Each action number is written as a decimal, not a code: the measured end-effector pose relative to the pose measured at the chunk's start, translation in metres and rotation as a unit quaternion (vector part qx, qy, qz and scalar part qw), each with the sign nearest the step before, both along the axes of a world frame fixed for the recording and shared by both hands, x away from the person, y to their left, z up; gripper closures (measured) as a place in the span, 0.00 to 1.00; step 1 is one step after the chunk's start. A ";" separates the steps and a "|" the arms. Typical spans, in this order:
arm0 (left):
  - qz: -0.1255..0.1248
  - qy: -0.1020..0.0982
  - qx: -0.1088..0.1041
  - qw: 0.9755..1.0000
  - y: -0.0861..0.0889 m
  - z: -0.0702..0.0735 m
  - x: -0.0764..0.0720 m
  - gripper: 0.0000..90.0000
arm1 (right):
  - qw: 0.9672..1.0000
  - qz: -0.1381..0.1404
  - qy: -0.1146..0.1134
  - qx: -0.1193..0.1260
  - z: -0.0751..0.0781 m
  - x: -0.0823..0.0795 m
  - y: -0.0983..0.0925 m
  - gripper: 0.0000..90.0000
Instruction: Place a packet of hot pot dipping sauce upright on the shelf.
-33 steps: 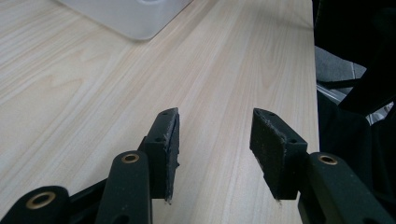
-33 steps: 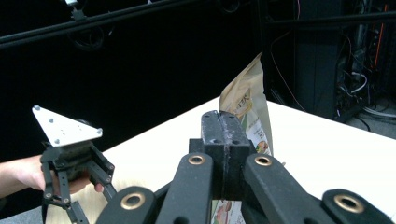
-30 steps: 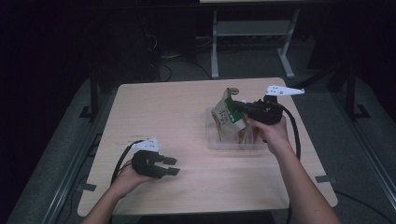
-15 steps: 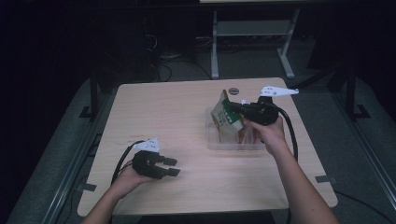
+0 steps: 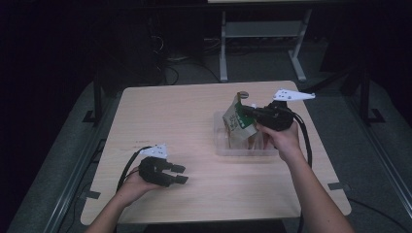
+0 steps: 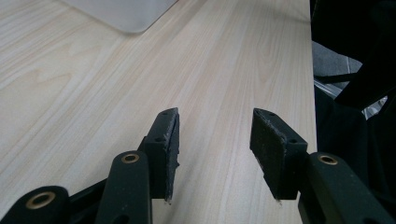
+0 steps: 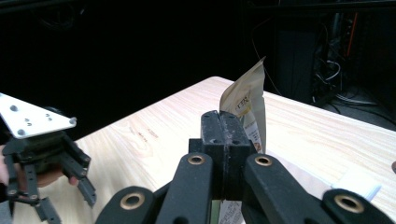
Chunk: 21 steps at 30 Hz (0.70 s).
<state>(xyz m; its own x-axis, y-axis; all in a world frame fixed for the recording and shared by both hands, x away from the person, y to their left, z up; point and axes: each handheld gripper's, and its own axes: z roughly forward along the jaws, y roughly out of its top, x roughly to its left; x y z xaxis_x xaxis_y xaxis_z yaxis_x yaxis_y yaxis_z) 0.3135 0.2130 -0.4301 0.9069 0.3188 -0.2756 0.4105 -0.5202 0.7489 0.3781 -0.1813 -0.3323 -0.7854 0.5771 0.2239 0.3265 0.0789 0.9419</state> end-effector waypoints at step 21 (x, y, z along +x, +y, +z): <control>0.014 -0.011 -0.010 1.000 -0.005 0.003 0.003 0.59 | 1.000 -0.016 -0.005 -0.013 0.001 -0.005 0.007 1.00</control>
<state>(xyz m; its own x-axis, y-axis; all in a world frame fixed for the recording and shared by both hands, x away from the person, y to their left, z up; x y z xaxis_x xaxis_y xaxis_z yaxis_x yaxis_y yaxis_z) 0.3164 0.2076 -0.4268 0.9041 0.3382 -0.2613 0.4069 -0.4943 0.7682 0.3734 -0.1745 -0.3308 -0.7686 0.6076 0.2004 0.3194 0.0929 0.9431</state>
